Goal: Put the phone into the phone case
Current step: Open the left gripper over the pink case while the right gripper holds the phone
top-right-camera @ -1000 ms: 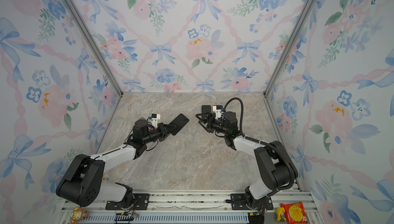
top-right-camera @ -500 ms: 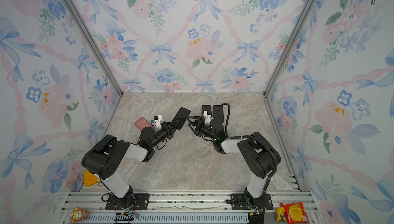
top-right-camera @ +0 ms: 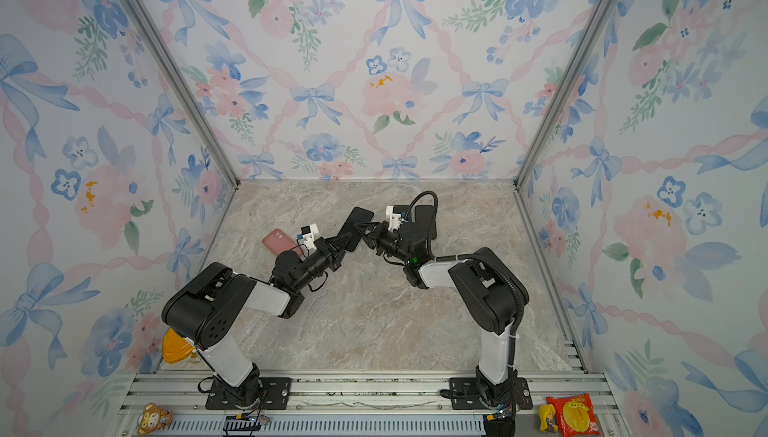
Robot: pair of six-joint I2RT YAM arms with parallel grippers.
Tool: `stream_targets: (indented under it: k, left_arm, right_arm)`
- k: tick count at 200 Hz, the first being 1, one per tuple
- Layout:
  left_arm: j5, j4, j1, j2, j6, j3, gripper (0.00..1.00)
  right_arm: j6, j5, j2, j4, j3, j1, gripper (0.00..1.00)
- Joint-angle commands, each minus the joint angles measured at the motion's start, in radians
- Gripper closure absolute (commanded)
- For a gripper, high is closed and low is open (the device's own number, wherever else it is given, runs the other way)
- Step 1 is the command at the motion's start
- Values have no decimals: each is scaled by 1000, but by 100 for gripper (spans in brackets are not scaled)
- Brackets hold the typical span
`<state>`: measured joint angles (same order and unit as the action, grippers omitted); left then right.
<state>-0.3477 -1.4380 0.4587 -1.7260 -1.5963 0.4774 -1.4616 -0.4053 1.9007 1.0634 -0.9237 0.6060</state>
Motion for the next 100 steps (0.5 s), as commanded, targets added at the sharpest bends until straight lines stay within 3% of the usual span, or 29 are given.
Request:
stream_targets:
  k: [1,9,23,48,59,71,100]
  left_arm:
    - [-14,43,1,55,121,6,63]
    - [-39,156,-13,88,160,12,49]
    - [-53,389,-67,190,257,2,37]
    - [22,1120,-220,360,588,146,22]
    - [110,1382,-286,375,710,240,20]
    - [202,1559,-346,363,818,342,19]
    - [345,1798,-476,297,905,470,19]
  right_arm:
    - [0,-14,-22,-27,-7,-4,100]
    - [2,-27,-24,-41,-1,-13,100]
    - [29,-77,-30,-97,1,-35,100]
    - [140,-138,-40,-253,-14,-57,100]
    - [191,-152,-39,-329,-36,-51,100]
    - [244,-181,-34,-401,-77,-46,100]
    - [362,-202,-51,-551,-144,-41,100]
